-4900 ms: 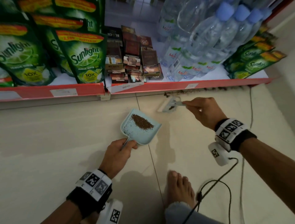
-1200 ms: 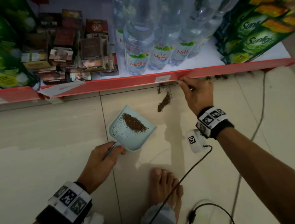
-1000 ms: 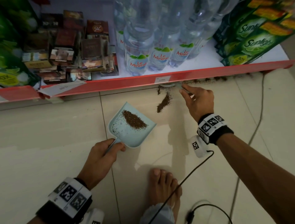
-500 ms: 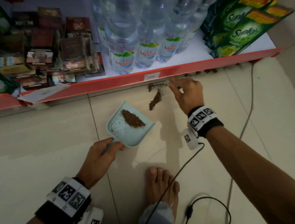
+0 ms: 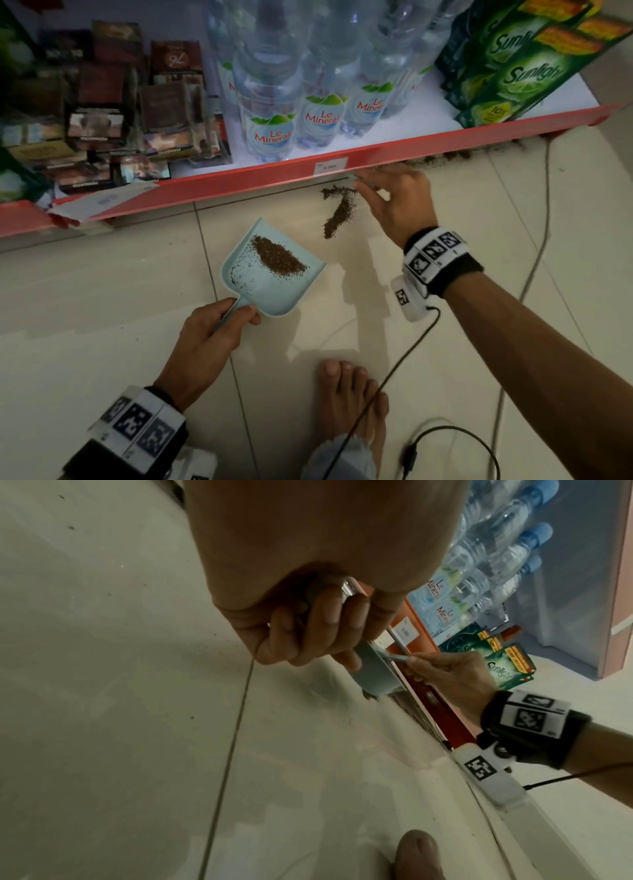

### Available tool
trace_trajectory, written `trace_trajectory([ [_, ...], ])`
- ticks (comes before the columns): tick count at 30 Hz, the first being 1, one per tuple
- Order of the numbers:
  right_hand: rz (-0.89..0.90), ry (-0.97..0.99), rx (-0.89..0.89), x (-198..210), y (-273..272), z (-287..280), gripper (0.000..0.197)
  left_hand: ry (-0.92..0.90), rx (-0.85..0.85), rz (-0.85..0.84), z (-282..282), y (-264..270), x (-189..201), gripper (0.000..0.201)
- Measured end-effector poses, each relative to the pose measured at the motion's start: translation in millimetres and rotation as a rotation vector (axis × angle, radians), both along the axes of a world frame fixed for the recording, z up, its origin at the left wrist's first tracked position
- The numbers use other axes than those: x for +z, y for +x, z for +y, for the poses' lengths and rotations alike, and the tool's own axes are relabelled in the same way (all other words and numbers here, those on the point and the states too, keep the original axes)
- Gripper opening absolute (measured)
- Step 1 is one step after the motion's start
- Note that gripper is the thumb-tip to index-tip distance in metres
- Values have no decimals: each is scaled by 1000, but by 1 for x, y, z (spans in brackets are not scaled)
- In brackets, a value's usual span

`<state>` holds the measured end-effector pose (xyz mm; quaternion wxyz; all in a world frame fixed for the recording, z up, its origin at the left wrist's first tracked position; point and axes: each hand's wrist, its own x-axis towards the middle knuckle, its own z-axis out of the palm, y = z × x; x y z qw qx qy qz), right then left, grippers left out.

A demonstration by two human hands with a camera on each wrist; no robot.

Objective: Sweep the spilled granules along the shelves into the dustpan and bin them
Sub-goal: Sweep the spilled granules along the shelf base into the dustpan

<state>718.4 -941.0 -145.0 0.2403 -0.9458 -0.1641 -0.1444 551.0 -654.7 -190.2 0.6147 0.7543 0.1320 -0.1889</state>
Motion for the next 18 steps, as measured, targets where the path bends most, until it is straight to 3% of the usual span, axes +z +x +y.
trace_trajectory([
  [4,105,-187,53,-1,-17,-16,17,5,-5,-16,1,5,3,31],
  [8,49,-165,60,16,-34,-39,16,2,29,-23,11,2,0,31],
  [14,12,-4,84,12,-12,29,18,-14,-22,-7,14,-3,-5,30],
  [18,179,-205,133,-2,-5,57,26,-14,-46,-6,18,3,-1,27],
])
